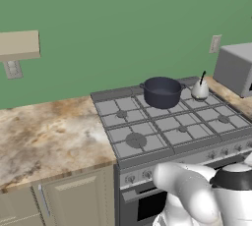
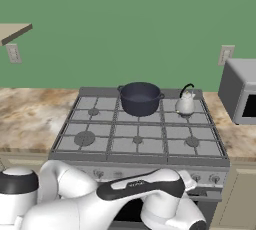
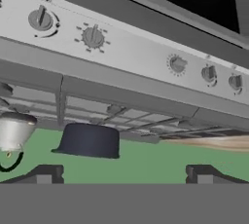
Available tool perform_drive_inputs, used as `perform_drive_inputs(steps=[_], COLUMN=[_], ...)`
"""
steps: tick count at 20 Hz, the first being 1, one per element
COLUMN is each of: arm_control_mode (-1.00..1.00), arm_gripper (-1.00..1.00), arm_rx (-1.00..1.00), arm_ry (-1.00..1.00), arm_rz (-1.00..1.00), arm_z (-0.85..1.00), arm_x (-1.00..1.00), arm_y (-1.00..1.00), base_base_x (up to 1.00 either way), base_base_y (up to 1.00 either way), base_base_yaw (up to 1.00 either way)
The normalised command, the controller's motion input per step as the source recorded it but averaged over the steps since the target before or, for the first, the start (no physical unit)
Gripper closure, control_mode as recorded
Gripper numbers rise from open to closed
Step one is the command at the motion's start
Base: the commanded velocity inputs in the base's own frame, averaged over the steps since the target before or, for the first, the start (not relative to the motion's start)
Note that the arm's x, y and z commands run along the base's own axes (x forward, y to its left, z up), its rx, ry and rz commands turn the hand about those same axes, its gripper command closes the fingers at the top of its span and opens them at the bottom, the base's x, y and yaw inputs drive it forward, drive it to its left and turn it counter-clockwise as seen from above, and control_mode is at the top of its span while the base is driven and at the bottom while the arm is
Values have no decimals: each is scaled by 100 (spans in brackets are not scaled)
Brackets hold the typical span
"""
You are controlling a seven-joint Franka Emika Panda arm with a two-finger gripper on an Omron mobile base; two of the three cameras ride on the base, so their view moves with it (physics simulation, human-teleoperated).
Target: Pick the kettle from the cabinet and place it on a stove burner. Then pick the pot from the counter and place it on another stove burner. Finally, turn both burners on.
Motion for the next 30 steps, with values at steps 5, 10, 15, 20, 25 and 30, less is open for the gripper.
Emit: perform_drive_inputs(steps=[5,10,15,20,25,30], arm_control_mode=[-100,-100,-100,-100,-100,-100], arm_gripper=[-100,-100,-100,-100,-100,-100], arm_rx=[10,7,4,4,5,4], arm_ry=[0,0,0,0,0,0], arm_rz=[-3,-4,0,-1,-4,-4], arm_z=[-21,-11,-16,-24,-29,-18], arm_x=[0,0,11,12,12,16], arm_y=[-2,-11,-2,-1,-10,-17], base_base_x=[0,0,0,0,0,0], base_base_y=[0,0,0,0,0,0], base_base_yaw=[0,0,0,0,0,0])
